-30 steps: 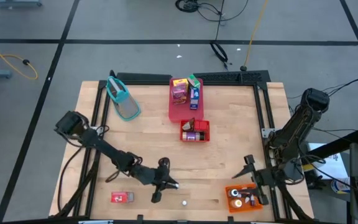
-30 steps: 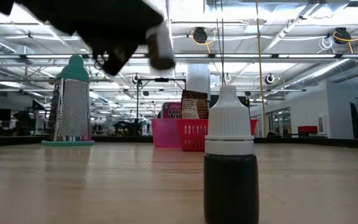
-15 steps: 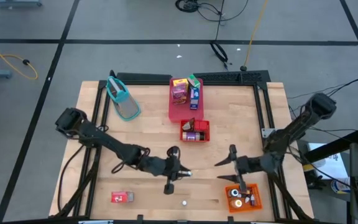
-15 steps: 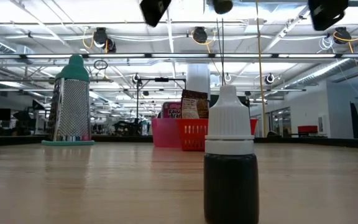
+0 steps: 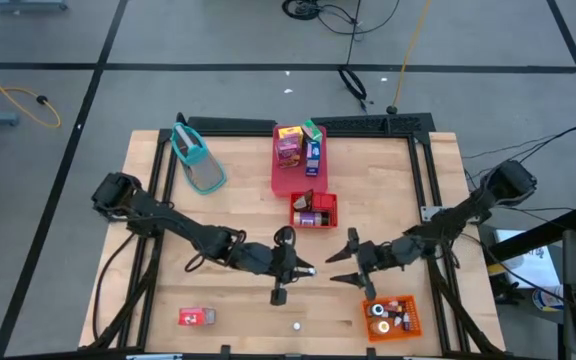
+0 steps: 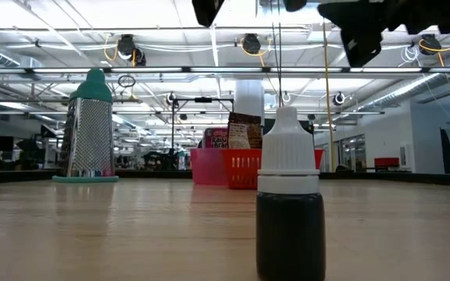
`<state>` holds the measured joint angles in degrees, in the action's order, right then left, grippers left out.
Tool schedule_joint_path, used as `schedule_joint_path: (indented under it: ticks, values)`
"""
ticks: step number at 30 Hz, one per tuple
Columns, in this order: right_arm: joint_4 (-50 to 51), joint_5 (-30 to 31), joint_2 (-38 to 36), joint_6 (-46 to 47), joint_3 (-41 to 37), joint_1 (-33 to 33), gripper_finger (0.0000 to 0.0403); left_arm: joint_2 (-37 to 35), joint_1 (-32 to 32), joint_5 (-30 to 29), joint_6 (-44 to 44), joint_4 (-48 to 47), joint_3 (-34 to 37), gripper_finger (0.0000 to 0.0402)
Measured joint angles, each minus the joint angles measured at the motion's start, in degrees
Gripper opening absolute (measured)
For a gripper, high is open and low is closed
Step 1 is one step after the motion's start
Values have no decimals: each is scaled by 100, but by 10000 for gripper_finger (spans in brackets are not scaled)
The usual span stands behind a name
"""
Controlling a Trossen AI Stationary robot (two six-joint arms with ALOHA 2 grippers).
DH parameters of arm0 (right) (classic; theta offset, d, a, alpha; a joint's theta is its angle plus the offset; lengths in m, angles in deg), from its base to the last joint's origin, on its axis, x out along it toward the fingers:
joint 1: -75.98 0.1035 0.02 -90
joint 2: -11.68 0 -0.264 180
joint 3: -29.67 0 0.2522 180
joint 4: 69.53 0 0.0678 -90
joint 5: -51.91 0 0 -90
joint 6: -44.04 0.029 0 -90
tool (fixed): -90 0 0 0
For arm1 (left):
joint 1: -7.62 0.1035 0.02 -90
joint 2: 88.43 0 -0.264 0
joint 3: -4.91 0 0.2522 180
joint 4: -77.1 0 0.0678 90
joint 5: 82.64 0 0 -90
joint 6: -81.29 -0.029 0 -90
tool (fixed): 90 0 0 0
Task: Pick & Place Kitchen Items
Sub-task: Put the brown food coloring bottle into the orange bin
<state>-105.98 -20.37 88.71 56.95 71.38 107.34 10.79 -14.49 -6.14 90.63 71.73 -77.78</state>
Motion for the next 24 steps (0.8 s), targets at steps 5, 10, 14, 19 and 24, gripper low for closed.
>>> schedule_joint_path:
  ticks: [5, 10, 14, 19, 24]
  values:
    - [-12, -335, 510, 3, 377, -229, 210, -2, -7, 20, 0, 25, 0, 55]
    - [82, -473, 962, -57, 868, -387, 210, -2, -3, 18, 8, -41, 0, 56]
    - [203, -454, 1011, 9, 949, -461, 210, -2, -15, 18, 6, -80, 2, 57]
    - [176, -456, 978, -2, 962, -479, 196, -2, -15, 16, 3, -108, 2, 57]
    - [257, -519, 980, -3, 960, -477, 152, -2, -13, 16, 2, -101, 2, 58]
